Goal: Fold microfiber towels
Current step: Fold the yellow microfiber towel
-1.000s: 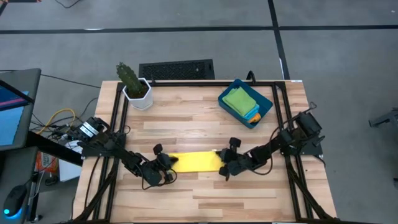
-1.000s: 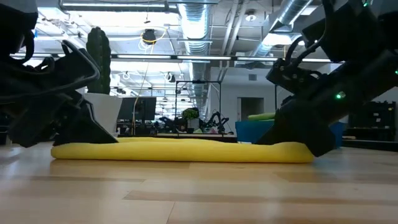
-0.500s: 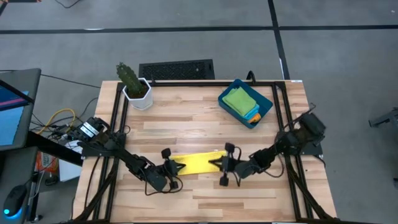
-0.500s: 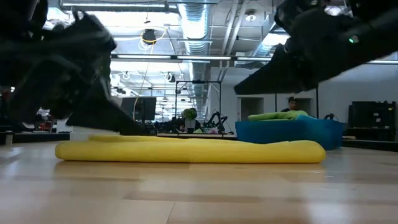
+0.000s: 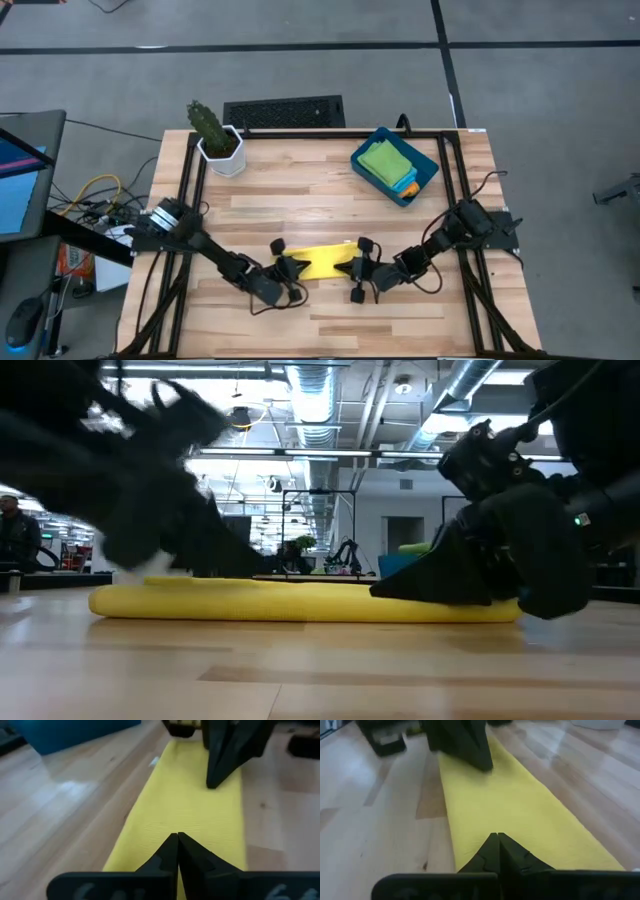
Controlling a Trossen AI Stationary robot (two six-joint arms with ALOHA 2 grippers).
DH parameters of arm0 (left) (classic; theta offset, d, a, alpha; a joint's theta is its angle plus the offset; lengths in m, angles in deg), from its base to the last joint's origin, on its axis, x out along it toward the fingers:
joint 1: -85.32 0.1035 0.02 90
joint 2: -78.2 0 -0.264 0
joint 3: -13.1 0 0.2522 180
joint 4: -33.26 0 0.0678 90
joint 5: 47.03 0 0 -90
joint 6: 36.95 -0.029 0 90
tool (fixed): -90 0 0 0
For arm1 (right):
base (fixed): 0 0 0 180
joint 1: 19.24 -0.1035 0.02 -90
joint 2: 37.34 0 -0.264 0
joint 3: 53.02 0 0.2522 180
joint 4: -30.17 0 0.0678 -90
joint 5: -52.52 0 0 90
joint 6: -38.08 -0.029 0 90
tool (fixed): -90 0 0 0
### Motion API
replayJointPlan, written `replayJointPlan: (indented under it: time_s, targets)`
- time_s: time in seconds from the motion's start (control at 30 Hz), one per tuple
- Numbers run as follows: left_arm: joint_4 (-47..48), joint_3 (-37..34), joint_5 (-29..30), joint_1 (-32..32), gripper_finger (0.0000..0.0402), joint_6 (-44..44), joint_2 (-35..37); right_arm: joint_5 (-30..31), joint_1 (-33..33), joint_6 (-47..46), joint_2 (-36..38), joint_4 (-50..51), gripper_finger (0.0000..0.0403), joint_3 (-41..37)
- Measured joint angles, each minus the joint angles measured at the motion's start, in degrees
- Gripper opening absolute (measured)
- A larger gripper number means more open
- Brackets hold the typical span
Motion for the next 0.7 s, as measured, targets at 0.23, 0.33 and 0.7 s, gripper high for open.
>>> replayJointPlan:
  time_s: [0.23,0.33,0.7]
  targets:
    - [1.1,7.5,-0.7,3.0,0.0,-5.7,-4.4,-0.5,0.0,-3.3,0.0,3.5,0.0015,0.1]
    - [6.0,8.9,-3.6,3.7,0.0,-5.5,-4.4,-0.4,0.0,-5.5,0.2,5.7,0.0016,0.2]
    - [5.9,10.1,1.2,3.9,0.0,-7.7,-2.5,0.0,0.0,-2.7,0.5,3.9,0.0016,-0.1]
